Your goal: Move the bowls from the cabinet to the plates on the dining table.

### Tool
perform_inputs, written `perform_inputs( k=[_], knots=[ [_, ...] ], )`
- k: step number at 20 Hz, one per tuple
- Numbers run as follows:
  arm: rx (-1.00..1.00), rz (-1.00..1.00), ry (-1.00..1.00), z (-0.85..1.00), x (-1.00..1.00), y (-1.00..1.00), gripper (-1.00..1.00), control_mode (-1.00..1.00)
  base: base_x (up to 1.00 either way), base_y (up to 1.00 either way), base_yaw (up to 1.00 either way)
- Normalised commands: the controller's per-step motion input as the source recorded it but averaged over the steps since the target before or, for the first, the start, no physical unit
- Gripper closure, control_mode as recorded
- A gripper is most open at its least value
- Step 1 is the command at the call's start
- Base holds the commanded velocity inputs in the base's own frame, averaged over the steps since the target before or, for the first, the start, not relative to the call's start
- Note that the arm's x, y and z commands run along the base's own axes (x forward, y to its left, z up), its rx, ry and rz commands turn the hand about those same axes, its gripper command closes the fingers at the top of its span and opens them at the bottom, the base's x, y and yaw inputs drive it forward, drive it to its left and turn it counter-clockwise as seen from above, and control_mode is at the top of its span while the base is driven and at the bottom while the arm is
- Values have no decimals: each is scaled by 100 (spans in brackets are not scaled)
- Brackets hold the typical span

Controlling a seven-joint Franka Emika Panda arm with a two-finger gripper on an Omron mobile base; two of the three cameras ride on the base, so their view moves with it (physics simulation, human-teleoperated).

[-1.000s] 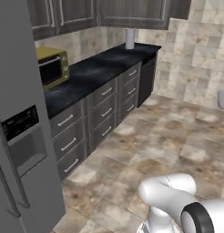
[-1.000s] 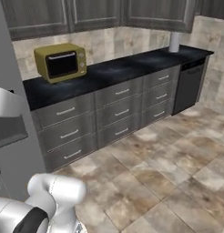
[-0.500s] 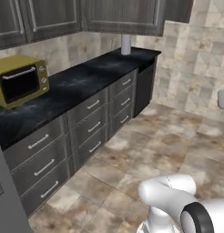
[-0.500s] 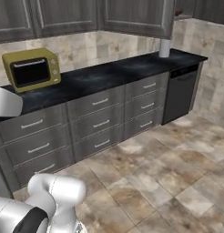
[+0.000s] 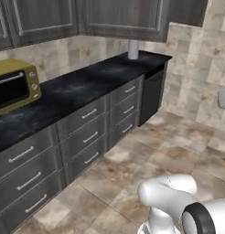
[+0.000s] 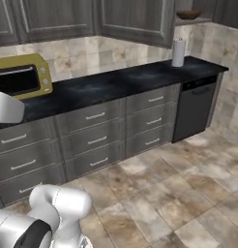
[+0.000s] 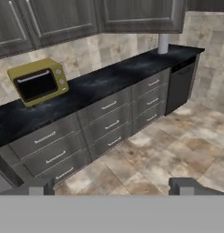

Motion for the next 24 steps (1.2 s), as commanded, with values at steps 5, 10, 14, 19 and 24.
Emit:
perform_inputs(
  k=[5, 10, 14, 19, 24],
  knots=[
    [0, 0, 0, 0, 0, 0, -100, 100, 9, -45, 33],
    [0, 0, 0, 0, 0, 0, -100, 100, -5, -34, 38],
    [0, 0, 0, 0, 0, 0, -100, 100, -18, -33, 39],
    [0, 0, 0, 0, 0, 0, -100, 100, -35, -37, 36],
    [0, 0, 0, 0, 0, 0, -100, 100, -36, -69, 23]
  ],
)
